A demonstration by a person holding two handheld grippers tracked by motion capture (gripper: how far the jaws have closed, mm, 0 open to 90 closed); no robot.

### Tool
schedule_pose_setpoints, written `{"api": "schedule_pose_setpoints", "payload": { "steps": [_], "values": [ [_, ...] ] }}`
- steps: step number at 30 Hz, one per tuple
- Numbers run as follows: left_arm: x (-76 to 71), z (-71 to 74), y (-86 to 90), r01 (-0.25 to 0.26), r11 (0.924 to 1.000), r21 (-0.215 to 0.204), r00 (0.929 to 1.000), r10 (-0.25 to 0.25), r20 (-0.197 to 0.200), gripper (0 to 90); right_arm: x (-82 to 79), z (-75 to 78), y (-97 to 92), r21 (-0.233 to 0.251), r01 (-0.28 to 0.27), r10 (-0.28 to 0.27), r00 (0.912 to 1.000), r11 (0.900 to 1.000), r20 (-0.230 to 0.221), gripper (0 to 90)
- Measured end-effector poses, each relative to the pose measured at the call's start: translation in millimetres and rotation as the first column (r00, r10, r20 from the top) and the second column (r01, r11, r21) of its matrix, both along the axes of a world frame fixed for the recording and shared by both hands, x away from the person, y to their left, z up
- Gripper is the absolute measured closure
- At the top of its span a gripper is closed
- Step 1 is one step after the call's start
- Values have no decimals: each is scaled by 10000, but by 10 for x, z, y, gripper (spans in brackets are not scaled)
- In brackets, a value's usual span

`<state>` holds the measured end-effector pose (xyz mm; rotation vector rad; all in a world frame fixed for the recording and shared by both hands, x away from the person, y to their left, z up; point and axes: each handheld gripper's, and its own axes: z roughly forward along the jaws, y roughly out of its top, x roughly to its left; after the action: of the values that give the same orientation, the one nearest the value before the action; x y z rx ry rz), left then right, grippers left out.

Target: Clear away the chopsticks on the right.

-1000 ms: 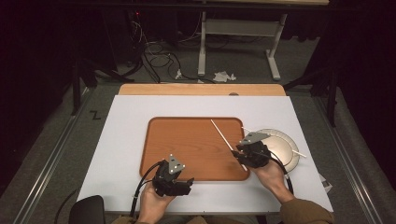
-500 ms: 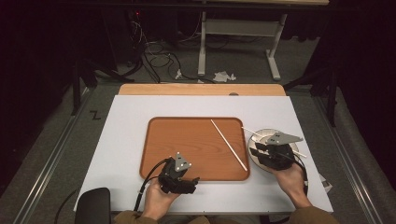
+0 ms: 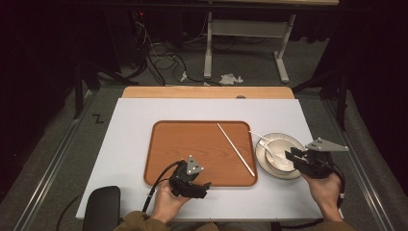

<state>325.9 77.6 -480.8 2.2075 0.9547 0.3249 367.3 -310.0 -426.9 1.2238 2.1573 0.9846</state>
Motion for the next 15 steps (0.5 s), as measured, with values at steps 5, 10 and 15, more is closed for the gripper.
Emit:
{"api": "schedule_pose_setpoints", "payload": {
  "steps": [5, 10, 15],
  "values": [
    [5, 5, -6, -12, 10000, -75, 10000, 12, -9, 266, 6, -15, -193, 51, 598, -598, 9982, 9982, -12, 709],
    [7, 1, -7, -55, 10000, -38, 10000, 55, -11, 266, 35, -51, -401, 224, 1229, -1228, 9924, 9922, -80, 723],
    [0, 1, -7, -37, 10000, 9, 10000, 37, -12, 265, 72, -103, -504, 15, 1640, -1639, 9861, 9865, -285, 732]
  ]
}}
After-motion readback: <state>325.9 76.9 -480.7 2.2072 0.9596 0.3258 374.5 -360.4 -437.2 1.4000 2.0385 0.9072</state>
